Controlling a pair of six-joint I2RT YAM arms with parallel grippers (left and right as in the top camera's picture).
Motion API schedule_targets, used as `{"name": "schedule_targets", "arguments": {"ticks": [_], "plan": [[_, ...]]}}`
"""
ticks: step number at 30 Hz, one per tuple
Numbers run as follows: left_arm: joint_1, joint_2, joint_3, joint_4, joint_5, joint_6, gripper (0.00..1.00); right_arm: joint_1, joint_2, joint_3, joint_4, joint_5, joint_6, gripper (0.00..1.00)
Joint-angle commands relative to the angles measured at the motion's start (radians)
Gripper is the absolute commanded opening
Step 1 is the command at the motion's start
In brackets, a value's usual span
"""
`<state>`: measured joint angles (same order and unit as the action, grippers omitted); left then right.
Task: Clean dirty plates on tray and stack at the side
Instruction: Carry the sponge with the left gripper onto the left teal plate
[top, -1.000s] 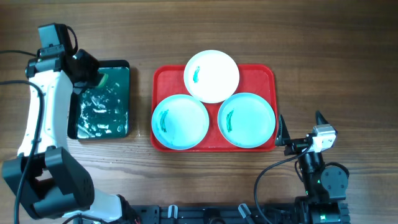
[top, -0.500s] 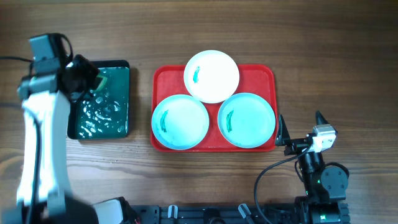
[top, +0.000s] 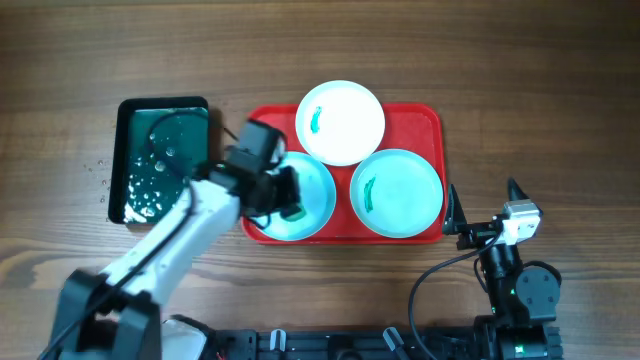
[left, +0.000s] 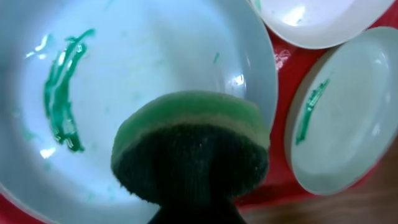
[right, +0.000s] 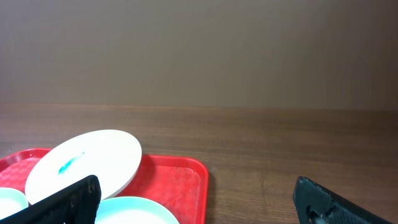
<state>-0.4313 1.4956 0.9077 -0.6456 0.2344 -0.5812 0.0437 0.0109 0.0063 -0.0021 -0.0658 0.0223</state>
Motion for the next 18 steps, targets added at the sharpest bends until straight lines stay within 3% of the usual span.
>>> {"name": "schedule_targets", "arguments": {"ticks": [1, 4, 5, 6, 7, 9, 10, 14, 15, 18], "plan": [[-0.106, 0.079, -0.012, 0.061, -0.198, -0.063, 0.04, -0.006, -0.007, -0.001, 0.003, 0.008, 0.01, 1.0], [-0.148, 0.137, -0.012, 0.109, -0.266, -0.063, 0.06, -0.006, -0.007, -0.001, 0.003, 0.008, 0.01, 1.0], [-0.151, 0.151, -0.012, 0.121, -0.285, -0.063, 0.11, -0.006, -0.007, -0.001, 0.003, 0.008, 0.01, 1.0], [-0.15, 0.158, -0.012, 0.13, -0.308, -0.063, 0.26, -0.006, -0.007, -0.001, 0.003, 0.008, 0.01, 1.0], [-0.146, 0.162, -0.012, 0.135, -0.334, -0.063, 0.5, -0.006, -0.007, -0.001, 0.003, 0.008, 0.01, 1.0], [-0.135, 0.15, -0.005, 0.134, -0.341, -0.063, 0.55, -0.006, -0.007, -0.001, 0.003, 0.008, 0.01, 0.99], [-0.126, 0.135, 0.008, 0.116, -0.341, -0.062, 0.67, -0.006, -0.007, -0.001, 0.003, 0.008, 0.01, 1.0], [-0.075, -0.011, 0.144, -0.072, -0.34, -0.056, 0.8, -0.006, -0.007, -0.001, 0.003, 0.008, 0.01, 1.0], [-0.061, -0.058, 0.179, -0.116, -0.34, -0.056, 1.0, -0.006, -0.007, -0.001, 0.003, 0.008, 0.01, 1.0], [0.005, -0.224, 0.228, -0.201, -0.336, -0.056, 1.0, -0.006, -0.007, -0.001, 0.003, 0.008, 0.01, 1.0]]}}
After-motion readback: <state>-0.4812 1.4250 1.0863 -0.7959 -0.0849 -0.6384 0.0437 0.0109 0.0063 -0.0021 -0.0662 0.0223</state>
